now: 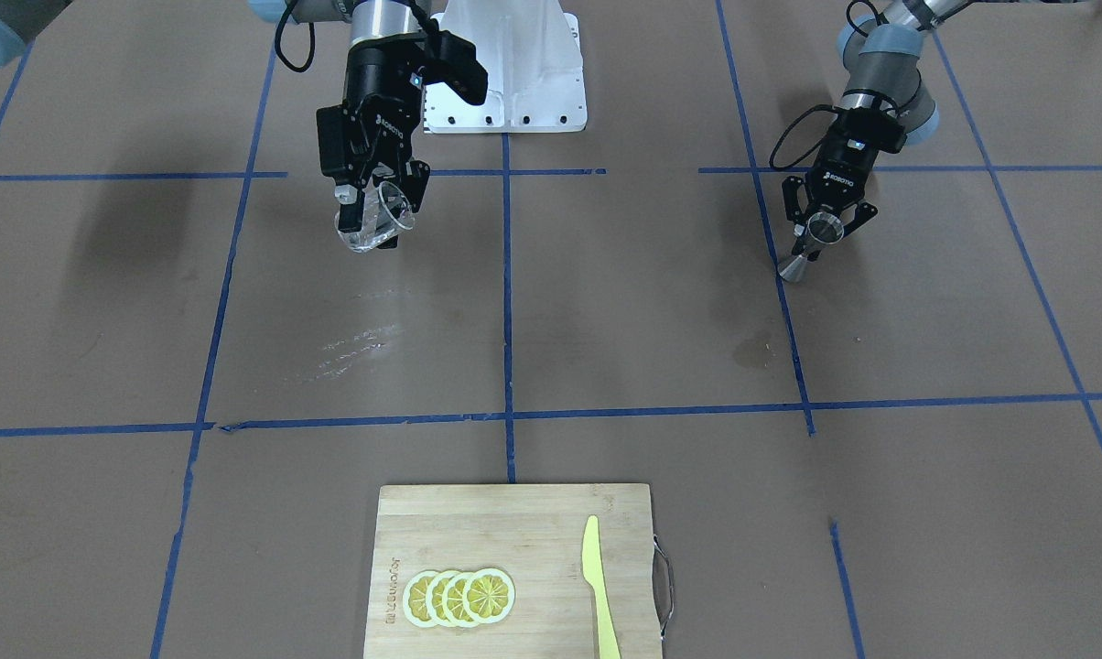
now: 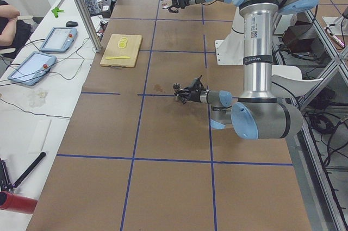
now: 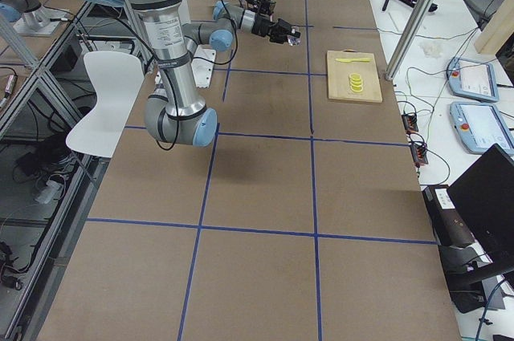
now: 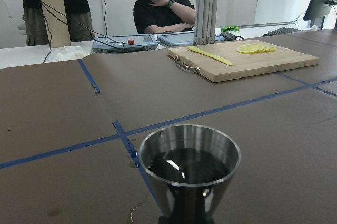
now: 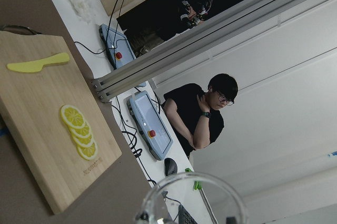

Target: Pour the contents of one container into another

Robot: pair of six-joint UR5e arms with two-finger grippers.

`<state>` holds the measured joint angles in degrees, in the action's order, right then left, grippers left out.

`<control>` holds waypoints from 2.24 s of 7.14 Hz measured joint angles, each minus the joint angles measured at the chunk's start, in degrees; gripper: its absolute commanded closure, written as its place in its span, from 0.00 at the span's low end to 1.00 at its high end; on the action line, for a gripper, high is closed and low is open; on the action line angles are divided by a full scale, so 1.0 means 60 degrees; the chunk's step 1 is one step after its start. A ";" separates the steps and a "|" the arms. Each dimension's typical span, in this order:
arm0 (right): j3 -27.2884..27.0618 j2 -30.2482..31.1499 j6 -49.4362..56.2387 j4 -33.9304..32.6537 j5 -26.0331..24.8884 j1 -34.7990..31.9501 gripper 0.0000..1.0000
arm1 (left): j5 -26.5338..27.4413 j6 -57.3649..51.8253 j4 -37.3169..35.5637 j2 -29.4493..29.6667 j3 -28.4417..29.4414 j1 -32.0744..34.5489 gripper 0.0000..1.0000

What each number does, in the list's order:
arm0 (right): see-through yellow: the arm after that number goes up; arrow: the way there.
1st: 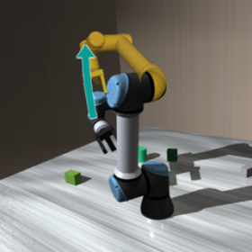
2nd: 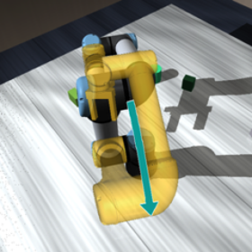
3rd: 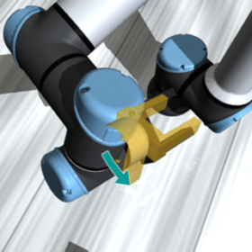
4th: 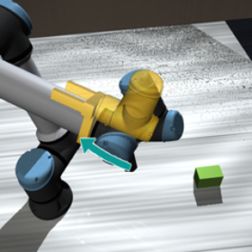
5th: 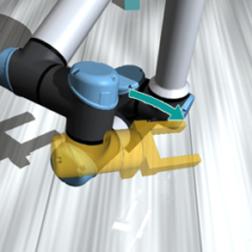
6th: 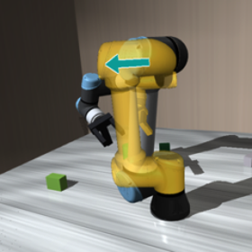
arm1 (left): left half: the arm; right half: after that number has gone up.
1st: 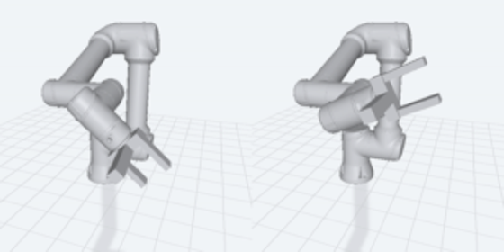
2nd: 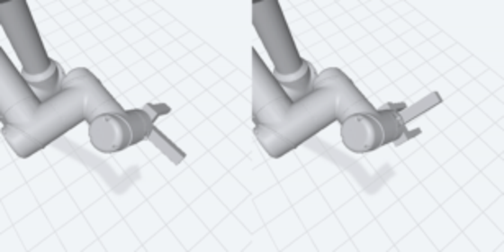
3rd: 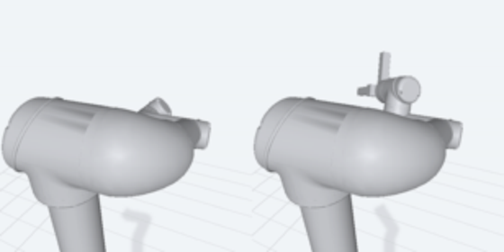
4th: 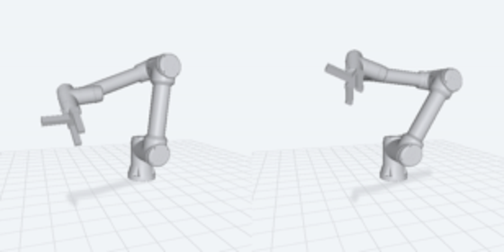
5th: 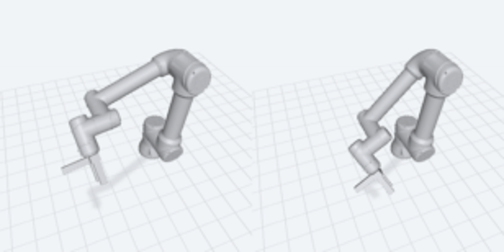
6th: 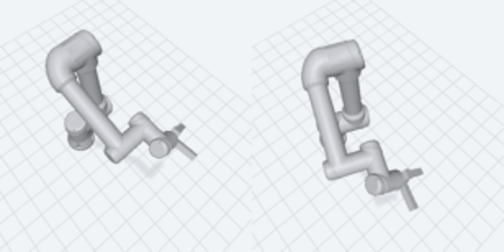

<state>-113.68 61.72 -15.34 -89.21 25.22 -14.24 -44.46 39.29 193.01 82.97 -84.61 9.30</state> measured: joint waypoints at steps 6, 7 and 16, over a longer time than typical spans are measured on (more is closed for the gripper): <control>-0.0002 0.0029 -0.0007 0.0000 0.0000 0.0000 1.00 | -0.0007 -0.0014 0.0013 0.0000 0.0067 -0.0006 0.94; -0.0024 0.0040 -0.0004 0.0000 0.0000 0.0000 1.00 | -0.0013 -0.0023 0.0011 0.0000 0.0068 -0.0005 0.91; -0.0064 0.0069 -0.0003 0.0000 0.0000 0.0000 1.00 | -0.0227 -0.0153 0.0000 -0.0041 0.0075 -0.0013 0.04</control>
<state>-114.06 62.14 -15.36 -89.21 25.22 -14.24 -45.81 38.37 193.01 82.72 -84.16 9.23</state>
